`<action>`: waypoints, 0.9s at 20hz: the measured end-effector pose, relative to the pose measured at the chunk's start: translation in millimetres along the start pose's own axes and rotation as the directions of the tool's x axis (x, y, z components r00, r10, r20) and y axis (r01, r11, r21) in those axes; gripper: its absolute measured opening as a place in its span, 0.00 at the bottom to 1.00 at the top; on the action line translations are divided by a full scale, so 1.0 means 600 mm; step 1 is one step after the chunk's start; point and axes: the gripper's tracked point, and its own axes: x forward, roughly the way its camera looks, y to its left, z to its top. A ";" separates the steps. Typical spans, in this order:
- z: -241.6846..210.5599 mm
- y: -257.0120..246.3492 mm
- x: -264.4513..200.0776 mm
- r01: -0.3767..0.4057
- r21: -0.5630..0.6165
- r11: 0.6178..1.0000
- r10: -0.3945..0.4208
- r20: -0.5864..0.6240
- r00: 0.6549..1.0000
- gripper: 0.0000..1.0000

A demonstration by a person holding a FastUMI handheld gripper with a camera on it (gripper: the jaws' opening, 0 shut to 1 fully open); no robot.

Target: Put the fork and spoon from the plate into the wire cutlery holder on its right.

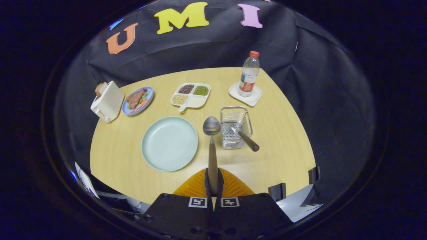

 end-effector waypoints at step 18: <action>0.090 -0.062 0.015 0.020 -0.024 1.000 -0.018 0.099 0.995 0.12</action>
